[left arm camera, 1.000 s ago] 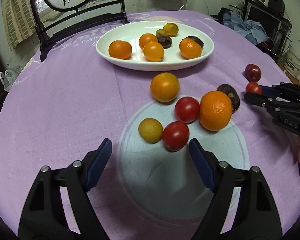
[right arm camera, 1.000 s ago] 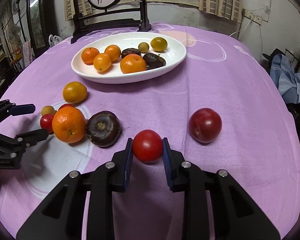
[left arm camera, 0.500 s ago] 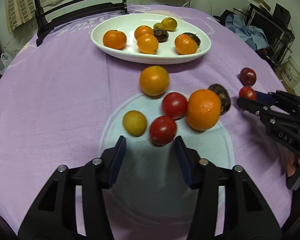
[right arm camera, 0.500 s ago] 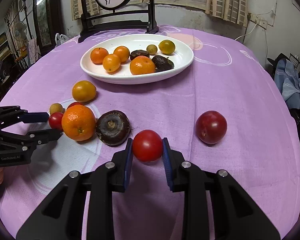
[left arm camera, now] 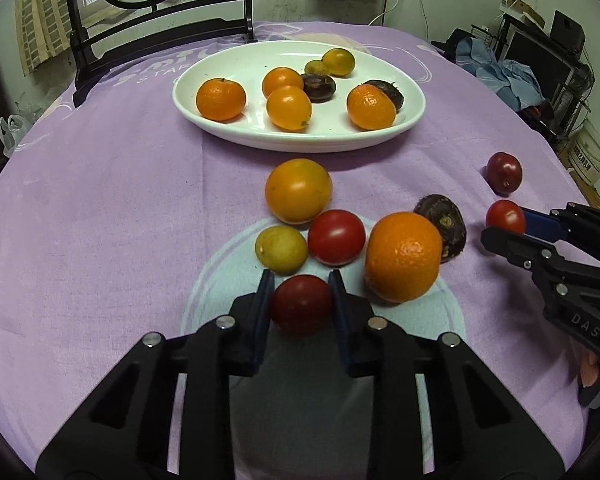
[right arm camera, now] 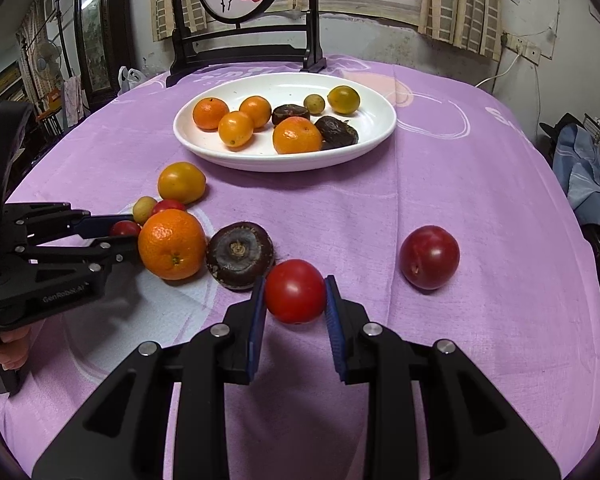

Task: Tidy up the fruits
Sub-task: 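Grasp a small red tomato with the left gripper, then carry both red tomatoes onto the white plate and open both grippers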

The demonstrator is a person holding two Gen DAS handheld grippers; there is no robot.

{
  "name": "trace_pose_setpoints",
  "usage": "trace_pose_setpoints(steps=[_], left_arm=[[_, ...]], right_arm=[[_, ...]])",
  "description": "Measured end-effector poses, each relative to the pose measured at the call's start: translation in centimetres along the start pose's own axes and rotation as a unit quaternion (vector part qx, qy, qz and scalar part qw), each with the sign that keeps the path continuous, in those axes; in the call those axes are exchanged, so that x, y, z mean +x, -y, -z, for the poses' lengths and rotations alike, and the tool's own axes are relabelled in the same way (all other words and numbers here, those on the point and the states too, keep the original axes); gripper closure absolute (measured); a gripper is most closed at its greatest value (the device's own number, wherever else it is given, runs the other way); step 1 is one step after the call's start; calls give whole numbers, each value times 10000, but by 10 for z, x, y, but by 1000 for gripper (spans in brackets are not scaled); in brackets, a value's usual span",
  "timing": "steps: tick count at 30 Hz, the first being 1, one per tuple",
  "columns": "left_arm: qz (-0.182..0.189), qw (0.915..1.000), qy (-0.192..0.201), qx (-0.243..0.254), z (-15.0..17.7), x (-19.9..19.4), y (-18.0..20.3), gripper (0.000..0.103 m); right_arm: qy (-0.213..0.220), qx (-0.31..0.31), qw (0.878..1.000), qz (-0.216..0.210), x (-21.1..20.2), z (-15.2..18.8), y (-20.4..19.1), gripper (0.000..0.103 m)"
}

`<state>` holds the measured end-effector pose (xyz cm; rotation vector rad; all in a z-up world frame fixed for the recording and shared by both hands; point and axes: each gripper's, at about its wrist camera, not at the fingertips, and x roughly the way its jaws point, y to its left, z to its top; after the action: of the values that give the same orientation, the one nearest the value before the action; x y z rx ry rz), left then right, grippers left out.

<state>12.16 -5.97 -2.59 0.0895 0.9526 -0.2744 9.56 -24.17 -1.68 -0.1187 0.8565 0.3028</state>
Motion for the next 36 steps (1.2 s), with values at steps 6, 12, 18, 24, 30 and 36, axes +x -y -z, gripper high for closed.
trace_pose_setpoints(steps=[6,12,18,24,30,36], left_arm=[[86,9999,73,-50,1,-16,-6,75],[27,9988,489,53,-28,-46,-7,75],[-61,9968,790,-42,-80,-48,-8,75],[-178,9969,675,-355,-117,-9,-17,75],[-327,9970,410,-565,-131,30,-32,75],[-302,9946,453,-884,-136,42,-43,47]], right_arm=[[244,77,9997,27,-8,-2,2,74],[762,155,9970,2,-31,-18,-2,74],[1033,-123,9946,-30,-32,-61,-15,74],[785,-391,9960,-153,16,-100,-30,74],[473,-461,9977,-123,59,-109,-34,74],[654,-539,9964,81,62,-111,-36,45]])
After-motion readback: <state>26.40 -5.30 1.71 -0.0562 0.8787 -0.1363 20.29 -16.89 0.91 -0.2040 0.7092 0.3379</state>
